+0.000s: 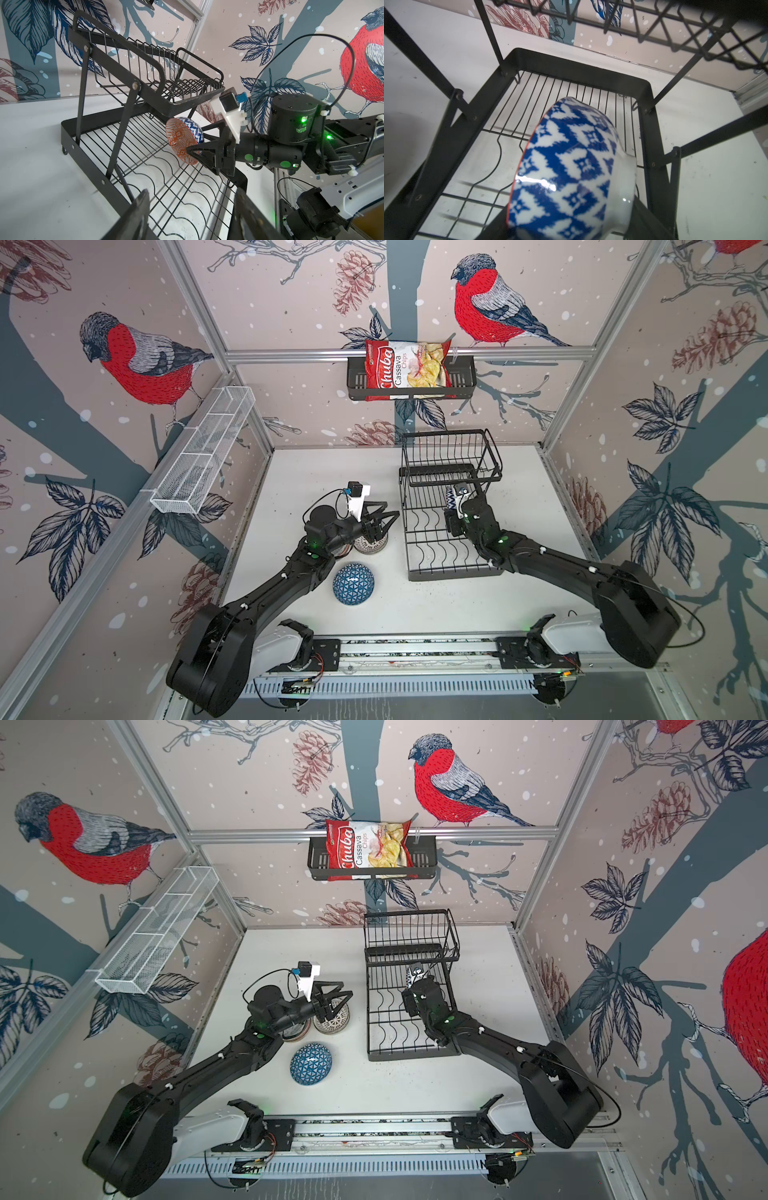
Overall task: Load bowls into a dish rack
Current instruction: Place the bowl in the dish rack.
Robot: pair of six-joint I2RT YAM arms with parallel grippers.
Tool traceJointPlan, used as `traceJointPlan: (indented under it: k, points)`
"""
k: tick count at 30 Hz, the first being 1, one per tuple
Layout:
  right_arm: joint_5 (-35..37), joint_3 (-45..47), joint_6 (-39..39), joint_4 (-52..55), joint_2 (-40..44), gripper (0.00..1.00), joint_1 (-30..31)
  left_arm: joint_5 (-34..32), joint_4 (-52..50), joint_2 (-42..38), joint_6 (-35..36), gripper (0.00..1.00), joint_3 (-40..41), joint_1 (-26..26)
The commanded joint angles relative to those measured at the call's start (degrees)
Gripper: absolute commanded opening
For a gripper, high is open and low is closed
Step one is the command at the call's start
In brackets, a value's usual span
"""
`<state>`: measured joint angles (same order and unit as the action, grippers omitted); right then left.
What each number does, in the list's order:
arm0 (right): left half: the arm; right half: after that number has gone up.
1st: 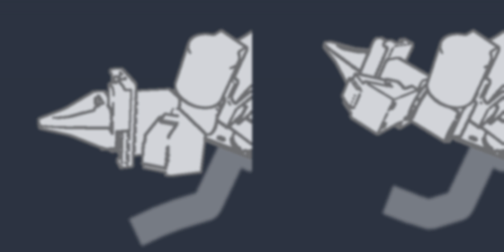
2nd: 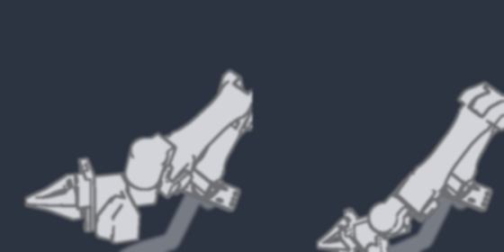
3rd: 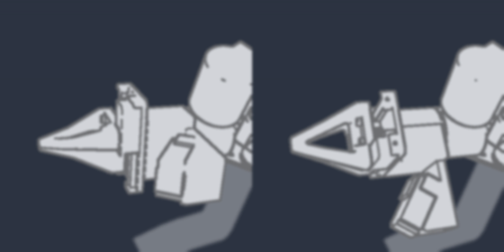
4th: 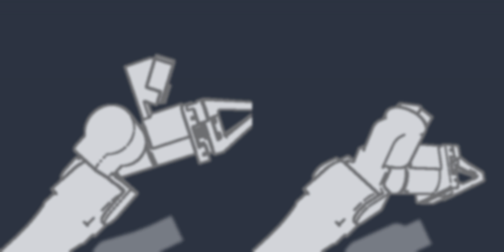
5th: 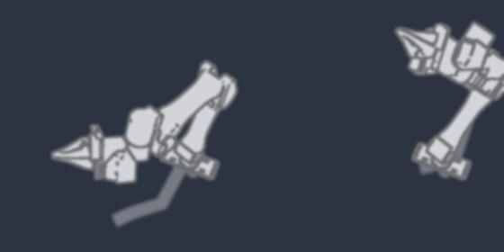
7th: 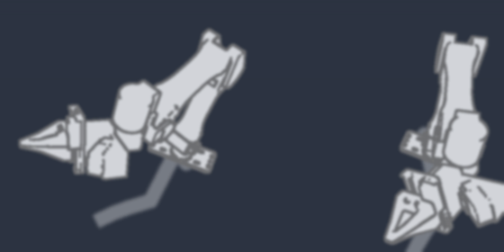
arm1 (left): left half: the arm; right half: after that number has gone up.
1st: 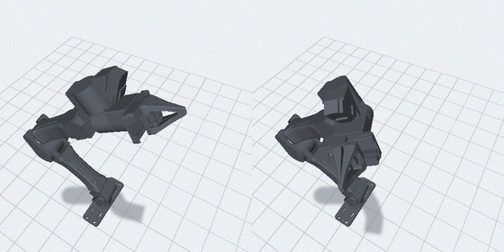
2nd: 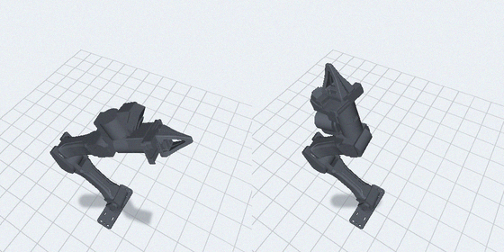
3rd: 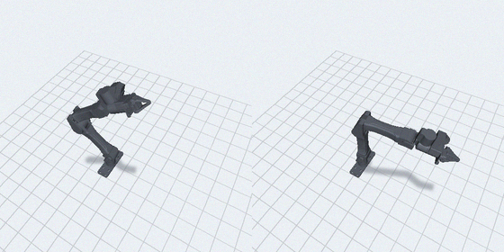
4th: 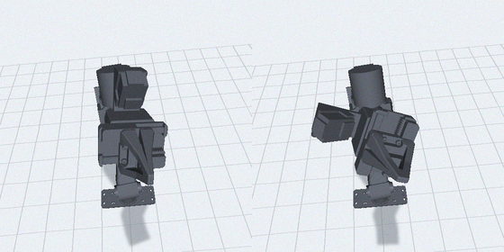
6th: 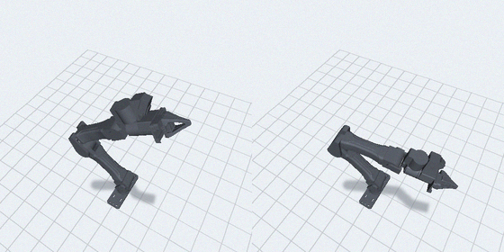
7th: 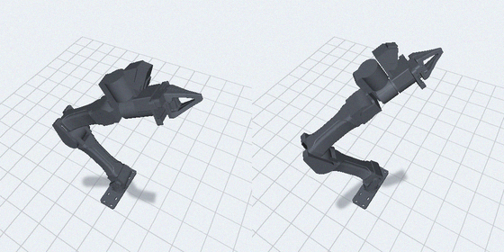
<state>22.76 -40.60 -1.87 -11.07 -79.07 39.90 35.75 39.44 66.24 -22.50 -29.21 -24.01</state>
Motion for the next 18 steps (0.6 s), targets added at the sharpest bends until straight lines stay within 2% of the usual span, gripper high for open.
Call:
traceJointPlan:
  k: [1, 10, 18]
  points:
    - [6.28, -0.93, 2.84, -4.72, -1.52, 0.42, 0.65, -0.36, -0.33, -0.26, 0.65, 0.64, 0.13, 0.18]
    - [14.60, -1.94, 8.00, -8.47, -6.66, 0.40, 2.02, -0.28, -0.51, -0.24, 0.66, 0.64, 0.23, 0.54]
    - [17.44, -1.76, 12.32, -12.01, -9.79, 0.40, 2.11, -0.31, -0.68, -0.21, 0.64, 0.64, 0.29, 0.72]
